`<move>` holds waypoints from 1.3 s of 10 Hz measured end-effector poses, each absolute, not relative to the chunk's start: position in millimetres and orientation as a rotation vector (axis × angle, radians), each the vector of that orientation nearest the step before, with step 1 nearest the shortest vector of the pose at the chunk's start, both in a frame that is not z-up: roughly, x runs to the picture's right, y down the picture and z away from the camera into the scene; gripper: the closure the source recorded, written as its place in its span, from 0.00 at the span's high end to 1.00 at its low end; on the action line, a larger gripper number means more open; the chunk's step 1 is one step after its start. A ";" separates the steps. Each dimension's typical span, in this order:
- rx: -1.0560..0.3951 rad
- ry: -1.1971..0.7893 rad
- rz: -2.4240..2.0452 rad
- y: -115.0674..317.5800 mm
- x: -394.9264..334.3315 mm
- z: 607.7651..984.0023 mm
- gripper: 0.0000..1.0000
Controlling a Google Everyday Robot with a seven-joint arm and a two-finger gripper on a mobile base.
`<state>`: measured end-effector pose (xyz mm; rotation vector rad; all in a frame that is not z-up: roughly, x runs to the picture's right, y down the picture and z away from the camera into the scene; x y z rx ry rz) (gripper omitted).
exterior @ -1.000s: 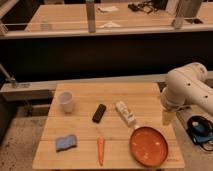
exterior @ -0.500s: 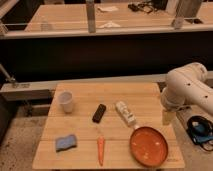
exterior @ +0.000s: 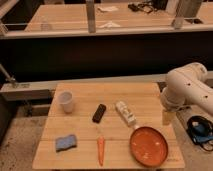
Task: Drag the pepper across the table
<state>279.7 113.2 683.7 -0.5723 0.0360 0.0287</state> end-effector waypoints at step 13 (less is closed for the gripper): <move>-0.578 -0.047 -0.237 148.1 200.4 679.2 0.80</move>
